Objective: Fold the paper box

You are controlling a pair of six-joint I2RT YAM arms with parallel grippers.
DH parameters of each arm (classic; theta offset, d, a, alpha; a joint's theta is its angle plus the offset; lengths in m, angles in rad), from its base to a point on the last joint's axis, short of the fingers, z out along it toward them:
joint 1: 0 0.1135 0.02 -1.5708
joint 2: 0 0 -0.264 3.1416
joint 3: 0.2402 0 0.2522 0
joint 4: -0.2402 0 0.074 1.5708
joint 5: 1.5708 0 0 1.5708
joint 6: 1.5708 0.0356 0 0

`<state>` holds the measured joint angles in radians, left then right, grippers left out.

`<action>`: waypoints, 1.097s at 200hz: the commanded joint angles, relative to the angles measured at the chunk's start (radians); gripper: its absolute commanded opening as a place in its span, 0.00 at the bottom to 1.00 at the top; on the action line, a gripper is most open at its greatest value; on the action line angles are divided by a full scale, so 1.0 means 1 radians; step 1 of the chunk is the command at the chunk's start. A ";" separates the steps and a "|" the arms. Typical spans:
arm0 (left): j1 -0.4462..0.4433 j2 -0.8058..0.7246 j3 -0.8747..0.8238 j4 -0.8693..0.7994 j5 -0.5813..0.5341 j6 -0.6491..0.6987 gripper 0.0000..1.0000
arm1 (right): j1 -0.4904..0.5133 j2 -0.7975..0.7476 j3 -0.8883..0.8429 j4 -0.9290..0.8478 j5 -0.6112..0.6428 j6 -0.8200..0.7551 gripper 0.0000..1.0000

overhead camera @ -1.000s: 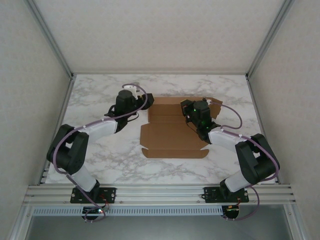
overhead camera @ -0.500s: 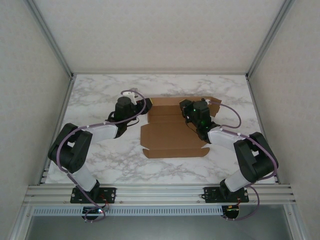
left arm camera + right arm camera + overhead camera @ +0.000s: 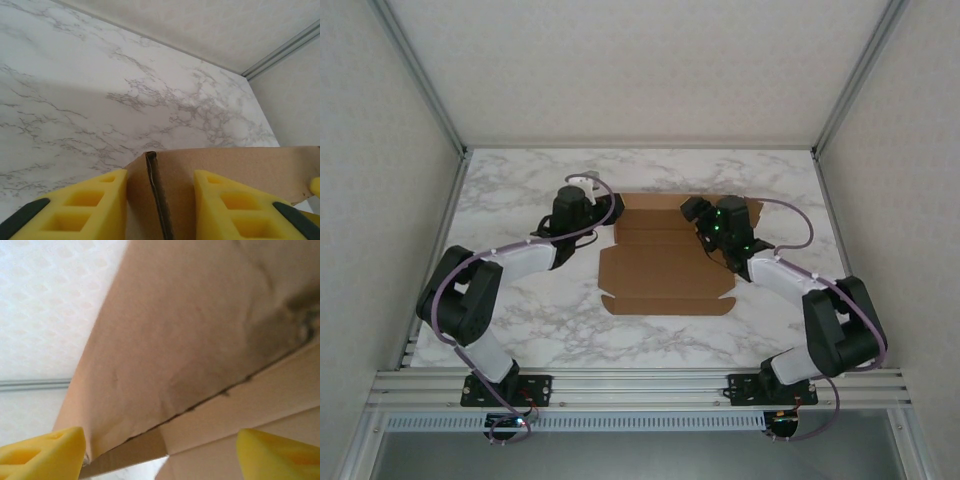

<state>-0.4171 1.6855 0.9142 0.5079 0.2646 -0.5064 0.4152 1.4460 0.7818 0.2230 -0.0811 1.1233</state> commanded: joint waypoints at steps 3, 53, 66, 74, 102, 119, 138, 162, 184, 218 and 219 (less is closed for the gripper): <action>0.006 0.052 0.030 -0.188 -0.047 0.080 0.36 | -0.005 -0.080 0.082 -0.260 -0.011 -0.243 0.83; 0.006 0.062 0.063 -0.251 -0.064 0.092 0.35 | -0.014 -0.206 0.298 -0.621 0.091 -0.663 0.73; 0.007 0.062 0.075 -0.269 -0.069 0.099 0.35 | -0.025 -0.192 0.366 -0.700 0.155 -0.721 0.73; 0.006 0.064 0.084 -0.282 -0.071 0.105 0.35 | -0.039 -0.172 0.401 -0.741 0.183 -0.734 0.72; 0.008 0.065 0.091 -0.297 -0.059 0.100 0.36 | -0.098 -0.108 0.440 -0.780 0.196 -0.732 0.72; 0.006 0.069 0.085 -0.286 -0.042 0.092 0.36 | -0.139 -0.056 0.449 -0.766 0.133 -0.727 0.70; 0.006 0.074 0.081 -0.282 -0.040 0.092 0.36 | -0.169 0.008 0.475 -0.760 0.075 -0.745 0.70; 0.006 0.076 0.080 -0.280 -0.041 0.091 0.36 | -0.198 0.090 0.516 -0.759 -0.006 -0.761 0.72; 0.006 0.079 0.079 -0.278 -0.032 0.086 0.35 | -0.229 0.144 0.536 -0.752 -0.081 -0.757 0.73; 0.005 0.085 0.075 -0.276 -0.018 0.080 0.36 | -0.245 0.202 0.576 -0.741 -0.139 -0.752 0.73; 0.005 0.085 0.076 -0.275 -0.019 0.081 0.36 | -0.246 0.202 0.578 -0.741 -0.138 -0.753 0.73</action>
<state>-0.4171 1.7126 1.0138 0.3737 0.2428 -0.4374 0.1913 1.5909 1.3220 -0.5076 -0.1158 0.3916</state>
